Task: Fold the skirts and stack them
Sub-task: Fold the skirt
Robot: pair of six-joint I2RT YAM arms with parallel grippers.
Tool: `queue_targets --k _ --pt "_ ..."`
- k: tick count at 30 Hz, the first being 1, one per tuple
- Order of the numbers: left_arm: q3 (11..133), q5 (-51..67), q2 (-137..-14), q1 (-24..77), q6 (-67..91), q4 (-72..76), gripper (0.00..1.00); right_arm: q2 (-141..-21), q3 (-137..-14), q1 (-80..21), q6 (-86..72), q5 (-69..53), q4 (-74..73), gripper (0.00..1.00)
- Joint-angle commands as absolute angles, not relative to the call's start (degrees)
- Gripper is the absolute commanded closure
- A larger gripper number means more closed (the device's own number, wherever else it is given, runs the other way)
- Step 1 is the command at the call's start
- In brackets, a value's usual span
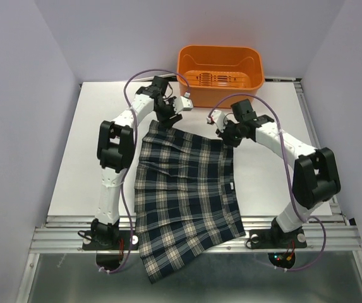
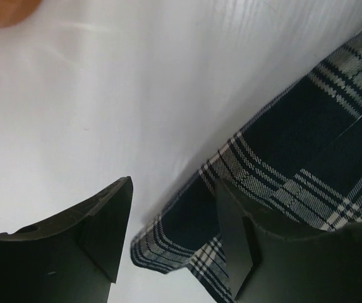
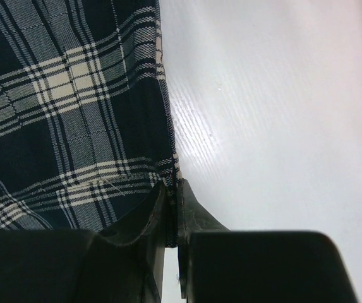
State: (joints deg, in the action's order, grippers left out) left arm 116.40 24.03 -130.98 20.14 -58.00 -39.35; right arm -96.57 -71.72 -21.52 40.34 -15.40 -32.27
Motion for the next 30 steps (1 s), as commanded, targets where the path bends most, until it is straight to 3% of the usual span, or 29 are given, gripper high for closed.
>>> queue_targets --k 1,7,13,15,23,30 --pt "117.78 27.06 -131.04 18.11 -61.95 -46.91 0.34 -90.1 -69.96 -22.68 42.18 -13.98 -27.43 0.99" --pt "114.62 27.77 -131.05 16.26 -63.19 -49.49 0.34 -86.66 -68.12 -23.2 43.77 -14.24 -26.63 0.99" --pt "112.59 27.69 -132.89 16.26 -61.26 -48.16 0.41 -85.61 -67.06 -24.34 44.47 -14.15 -26.11 0.99" --pt "112.15 27.51 -133.42 16.26 -61.26 -48.08 0.48 -84.91 -66.45 -24.35 44.47 -13.8 -25.32 0.99" --pt "110.47 27.77 -131.58 15.56 -62.85 -50.98 1.0 -85.34 -63.73 -24.35 42.46 -9.68 -21.73 0.99" --pt "128.03 21.63 -133.85 11.6 -48.02 -41.85 1.0 -96.74 -69.25 -20.49 36.22 -2.73 -18.46 0.99"
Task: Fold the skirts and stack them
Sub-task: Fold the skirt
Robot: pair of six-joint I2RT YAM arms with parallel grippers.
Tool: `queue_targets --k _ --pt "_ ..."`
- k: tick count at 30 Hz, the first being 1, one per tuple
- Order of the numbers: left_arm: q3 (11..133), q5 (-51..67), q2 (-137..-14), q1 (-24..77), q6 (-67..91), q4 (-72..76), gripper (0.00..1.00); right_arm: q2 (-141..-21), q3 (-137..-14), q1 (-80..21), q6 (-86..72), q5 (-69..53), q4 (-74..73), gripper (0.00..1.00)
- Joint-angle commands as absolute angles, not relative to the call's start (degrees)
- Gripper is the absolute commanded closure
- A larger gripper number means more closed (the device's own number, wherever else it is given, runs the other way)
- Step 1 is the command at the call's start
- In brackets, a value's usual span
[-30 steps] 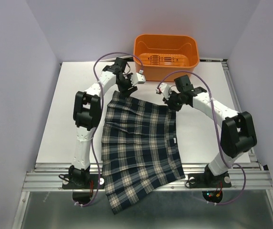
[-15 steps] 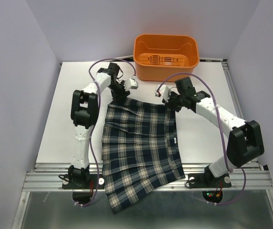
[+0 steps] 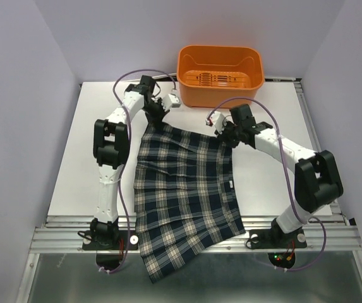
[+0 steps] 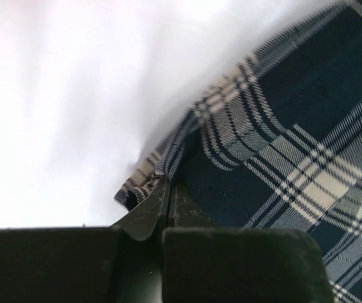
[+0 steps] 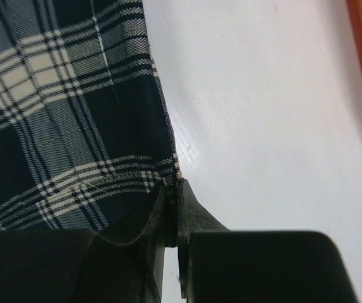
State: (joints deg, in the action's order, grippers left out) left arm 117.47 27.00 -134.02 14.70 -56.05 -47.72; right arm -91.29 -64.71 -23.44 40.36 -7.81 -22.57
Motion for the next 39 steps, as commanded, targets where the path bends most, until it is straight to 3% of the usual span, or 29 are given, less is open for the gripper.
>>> queue_targets --k 1,10,15,25,33,39 --pt "132.23 18.05 -135.16 11.51 -46.77 -39.4 1.0 -97.99 -71.52 -18.91 34.64 -2.72 -17.93 0.99" --pt "135.18 7.03 -132.28 11.69 -39.99 -26.37 1.0 -106.52 -84.98 -11.61 31.37 -3.69 -17.23 0.99" --pt "123.78 11.68 -120.52 11.86 -40.08 -27.07 1.0 -103.54 -84.38 -11.6 35.24 -6.4 -17.14 0.99" --pt "89.7 15.3 -90.13 13.88 -42.44 -25.66 1.0 -88.87 -71.29 -11.6 41.21 -14.94 -13.72 0.99" --pt "68.93 12.92 -75.77 22.84 -44.12 -30.32 1.0 -77.79 -57.69 -11.6 48.42 -22.14 -15.21 0.99" --pt "58.55 16.7 -70.32 26.89 -47.19 -38.93 1.0 -69.62 -44.49 -16.95 52.38 -21.54 -15.47 0.99"
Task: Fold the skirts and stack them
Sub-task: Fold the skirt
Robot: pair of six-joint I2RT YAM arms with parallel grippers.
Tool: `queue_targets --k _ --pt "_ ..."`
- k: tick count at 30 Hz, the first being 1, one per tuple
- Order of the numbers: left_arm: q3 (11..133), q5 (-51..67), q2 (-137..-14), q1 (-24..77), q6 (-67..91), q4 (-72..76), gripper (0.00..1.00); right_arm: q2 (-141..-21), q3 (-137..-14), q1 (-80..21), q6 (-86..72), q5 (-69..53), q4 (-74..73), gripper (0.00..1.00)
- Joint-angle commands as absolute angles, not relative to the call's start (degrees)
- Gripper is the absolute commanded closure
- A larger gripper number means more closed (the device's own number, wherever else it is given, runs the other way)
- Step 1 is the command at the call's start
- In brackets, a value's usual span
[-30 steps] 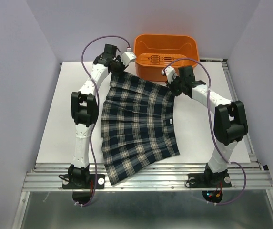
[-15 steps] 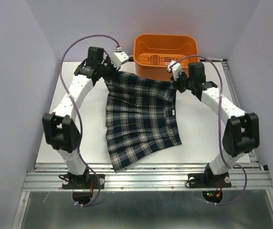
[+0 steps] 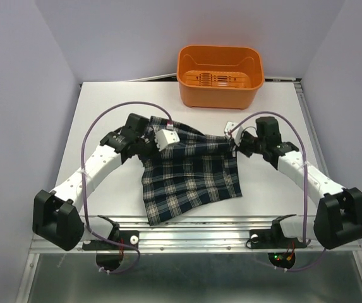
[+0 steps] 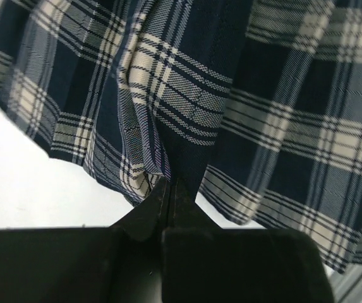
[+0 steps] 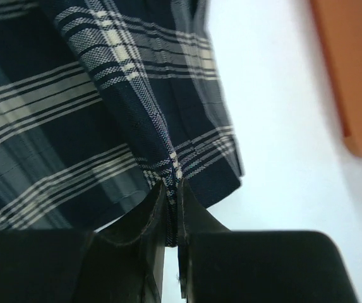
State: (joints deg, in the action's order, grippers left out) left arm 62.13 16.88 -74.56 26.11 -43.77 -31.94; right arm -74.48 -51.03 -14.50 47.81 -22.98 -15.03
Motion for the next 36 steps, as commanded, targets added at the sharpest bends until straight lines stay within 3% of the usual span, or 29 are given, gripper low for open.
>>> queue_targets --k 1,7,16,20,29,36 --pt "57.49 16.44 -70.14 27.33 -47.37 -39.54 1.0 -68.74 -42.73 -17.75 52.82 -21.1 -15.21 0.99" --pt "53.61 11.44 -75.84 28.65 -45.45 -37.19 1.0 -70.39 -36.21 -21.09 50.54 -17.32 -11.52 0.99" --pt "62.39 11.25 -87.71 27.51 -38.68 -34.36 1.0 -80.59 -46.57 -21.09 44.04 -14.15 -11.07 0.99" --pt "70.47 14.32 -89.21 22.34 -38.76 -39.8 1.0 -80.95 -53.16 -21.09 41.93 -14.06 -13.7 0.99" --pt "82.35 19.51 -83.16 21.88 -43.06 -53.51 1.0 -73.49 -58.01 -21.09 44.64 -16.26 -22.67 0.99" --pt "74.55 20.48 -70.68 29.87 -42.63 -58.88 1.0 -64.26 -53.98 -21.09 49.38 -17.75 -30.32 0.99"
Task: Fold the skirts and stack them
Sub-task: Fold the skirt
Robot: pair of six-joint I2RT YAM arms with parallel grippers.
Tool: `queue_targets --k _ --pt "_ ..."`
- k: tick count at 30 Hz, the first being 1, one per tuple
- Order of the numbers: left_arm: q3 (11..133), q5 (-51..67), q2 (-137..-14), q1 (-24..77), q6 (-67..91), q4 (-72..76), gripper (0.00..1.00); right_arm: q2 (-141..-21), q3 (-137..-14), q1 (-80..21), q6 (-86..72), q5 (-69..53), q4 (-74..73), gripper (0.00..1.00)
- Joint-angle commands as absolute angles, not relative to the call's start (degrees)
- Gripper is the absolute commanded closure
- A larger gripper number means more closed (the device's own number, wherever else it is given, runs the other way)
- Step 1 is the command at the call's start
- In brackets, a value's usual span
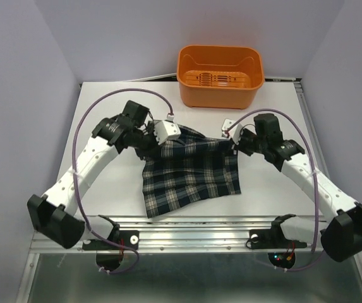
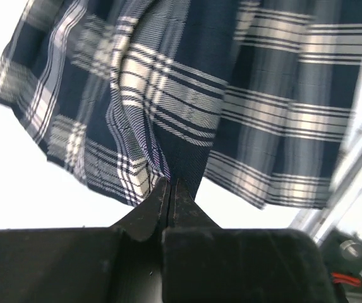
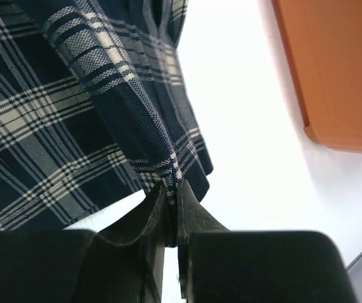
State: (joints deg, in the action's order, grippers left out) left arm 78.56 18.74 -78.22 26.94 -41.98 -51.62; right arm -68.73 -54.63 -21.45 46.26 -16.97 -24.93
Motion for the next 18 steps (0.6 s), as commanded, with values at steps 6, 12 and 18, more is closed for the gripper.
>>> queue_targets --k 6,12,18 --pt "58.84 18.99 -65.22 38.12 -41.75 -56.96 1.0 -57.58 -39.85 -23.89 53.34 -21.0 -31.11 0.99" --pt "51.33 14.68 -65.13 41.48 -43.06 -52.47 0.51 -50.02 -32.18 -31.9 52.83 -20.4 -33.4 0.26" --pt "59.48 14.77 -64.16 41.57 -43.25 -54.14 0.01 -49.12 -37.06 -31.9 49.32 -10.38 -24.88 0.37"
